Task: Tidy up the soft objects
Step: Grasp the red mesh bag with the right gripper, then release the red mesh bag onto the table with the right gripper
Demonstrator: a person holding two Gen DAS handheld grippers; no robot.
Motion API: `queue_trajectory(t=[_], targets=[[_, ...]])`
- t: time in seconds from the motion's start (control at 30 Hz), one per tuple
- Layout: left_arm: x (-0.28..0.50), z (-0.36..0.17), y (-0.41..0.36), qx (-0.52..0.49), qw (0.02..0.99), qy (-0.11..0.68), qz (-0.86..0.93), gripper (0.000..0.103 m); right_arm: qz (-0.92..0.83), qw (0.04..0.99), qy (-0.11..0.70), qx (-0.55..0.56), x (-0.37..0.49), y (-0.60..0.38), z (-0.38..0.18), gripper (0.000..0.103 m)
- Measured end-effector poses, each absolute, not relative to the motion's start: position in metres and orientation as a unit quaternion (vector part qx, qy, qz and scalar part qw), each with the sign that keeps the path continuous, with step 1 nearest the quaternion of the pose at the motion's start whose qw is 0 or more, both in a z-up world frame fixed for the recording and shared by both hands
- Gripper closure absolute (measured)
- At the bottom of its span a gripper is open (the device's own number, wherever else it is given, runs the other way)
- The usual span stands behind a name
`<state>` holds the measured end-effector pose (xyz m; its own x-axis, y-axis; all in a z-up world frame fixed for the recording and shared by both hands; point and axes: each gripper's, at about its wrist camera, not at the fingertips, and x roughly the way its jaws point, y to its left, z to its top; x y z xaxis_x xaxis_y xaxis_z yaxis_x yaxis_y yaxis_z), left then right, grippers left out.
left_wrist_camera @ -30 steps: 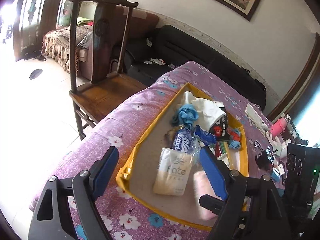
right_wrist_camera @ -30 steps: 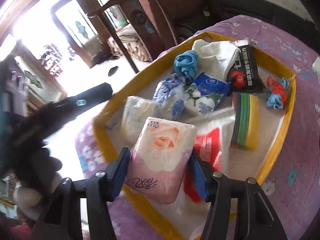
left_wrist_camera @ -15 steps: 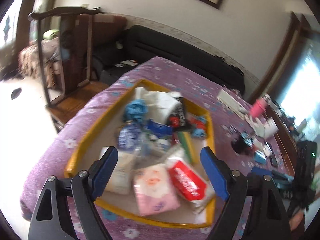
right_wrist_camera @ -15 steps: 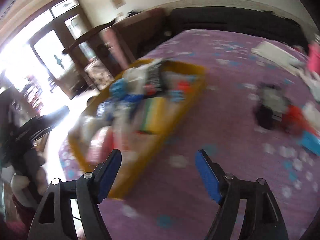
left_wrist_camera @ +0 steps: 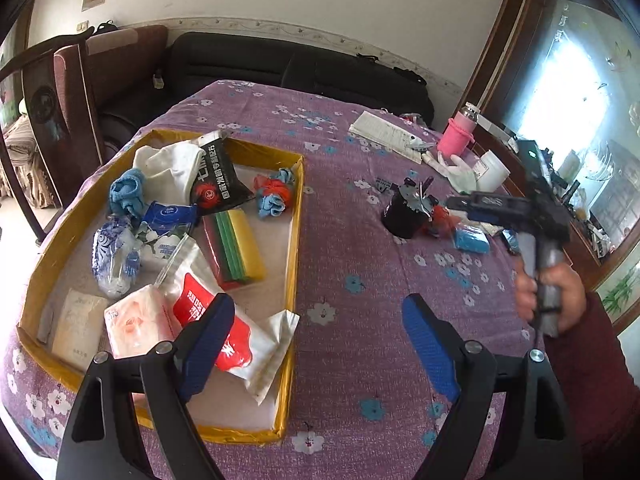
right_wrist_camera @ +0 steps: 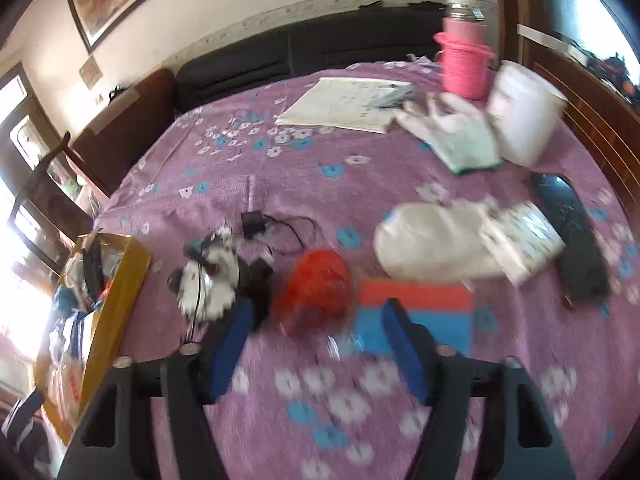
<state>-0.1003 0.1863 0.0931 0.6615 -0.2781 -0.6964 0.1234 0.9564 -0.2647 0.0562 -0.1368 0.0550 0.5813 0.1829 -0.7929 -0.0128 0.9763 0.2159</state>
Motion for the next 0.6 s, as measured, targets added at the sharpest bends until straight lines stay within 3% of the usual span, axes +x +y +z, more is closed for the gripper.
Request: queue_trajectory(t=[0.13,0.17,0.2,0.27,0.43,0.6], targets=[[-0.105,0.096,0.189,-0.094,0.907,0.399,-0.098,0.018,0.029,0.879,0.467,0.093,0.087,-0.128,0.035,0.044],[-0.105,0.096,0.189,-0.093,0.907,0.399,-0.096,0.018,0.026,0.875,0.474,0.099,0.092,-0.131,0.03,0.048],[-0.105,0.096,0.19,-0.093,0.907,0.4,-0.095,0.018,0.03,0.867,0.485,0.108,0.096,-0.135,0.024,0.059],[-0.104,0.095,0.189,-0.093,0.906,0.402,-0.096,0.018,0.04,0.857,0.497,0.131,0.096,-0.144,0.015,0.065],[-0.096,0.087,0.18,-0.101,0.897,0.416,-0.109,0.018,0.105,0.831,0.514,0.185,0.072,-0.154,0.009,0.067],[-0.097,0.086,0.168,-0.086,0.897,0.415,-0.129,0.018,0.23,0.785,0.549,0.171,0.013,-0.126,0.01,0.064]])
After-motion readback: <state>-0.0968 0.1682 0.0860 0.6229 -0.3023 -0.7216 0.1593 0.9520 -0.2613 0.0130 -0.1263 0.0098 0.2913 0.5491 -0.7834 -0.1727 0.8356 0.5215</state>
